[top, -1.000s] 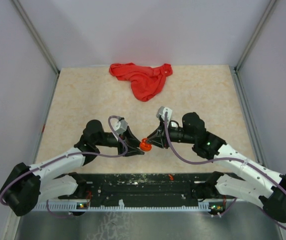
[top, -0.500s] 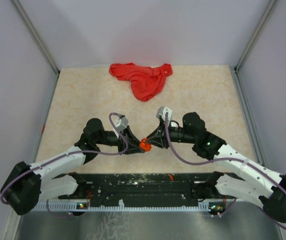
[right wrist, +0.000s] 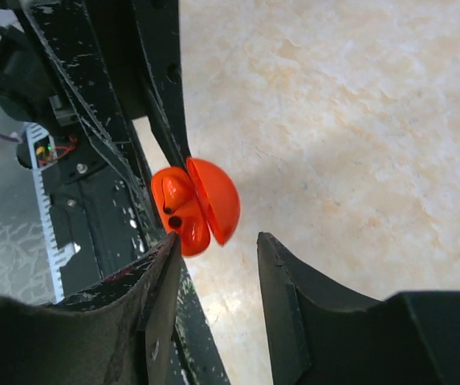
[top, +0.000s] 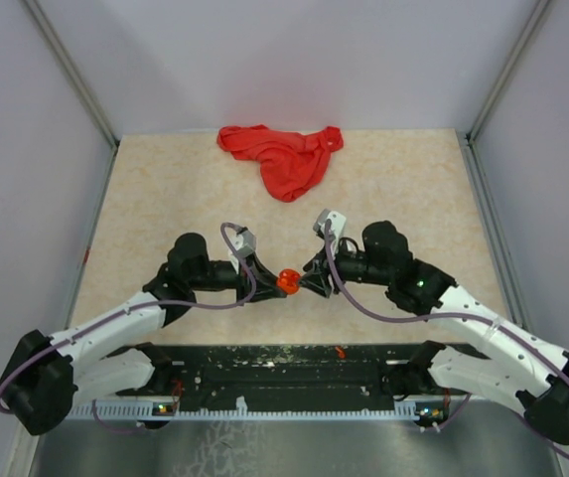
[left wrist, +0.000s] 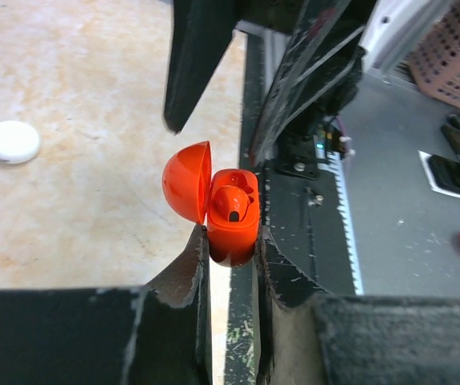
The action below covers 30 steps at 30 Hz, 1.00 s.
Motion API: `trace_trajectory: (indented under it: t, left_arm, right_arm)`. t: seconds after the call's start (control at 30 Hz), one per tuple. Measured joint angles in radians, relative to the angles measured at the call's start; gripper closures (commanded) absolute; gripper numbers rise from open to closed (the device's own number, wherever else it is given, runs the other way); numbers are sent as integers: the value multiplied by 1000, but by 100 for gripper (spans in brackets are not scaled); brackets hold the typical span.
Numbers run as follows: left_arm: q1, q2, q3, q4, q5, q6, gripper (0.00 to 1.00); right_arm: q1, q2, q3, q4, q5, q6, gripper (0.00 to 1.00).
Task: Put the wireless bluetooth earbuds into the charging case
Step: Pick up the earbud from the corner of the board.
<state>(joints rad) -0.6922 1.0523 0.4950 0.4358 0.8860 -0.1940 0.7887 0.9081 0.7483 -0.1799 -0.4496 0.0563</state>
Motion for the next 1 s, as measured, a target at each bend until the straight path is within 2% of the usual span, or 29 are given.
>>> trace_trajectory:
  t: [0.27, 0.43, 0.6, 1.0]
  left_arm:
    - [-20, -11, -83, -1, -185, 65, 99]
    - [-37, -12, -178, 82, -251, 82, 99]
    - [-46, -12, -241, 171, -286, 87, 99]
    - [-60, -8, -247, 257, -307, 95, 99]
  right_arm:
    - [12, 34, 115, -285, 189, 98, 54]
    - [113, 76, 114, -465, 338, 209, 55]
    - [167, 80, 45, -536, 428, 342, 62]
    - [319, 194, -95, -565, 539, 592, 65]
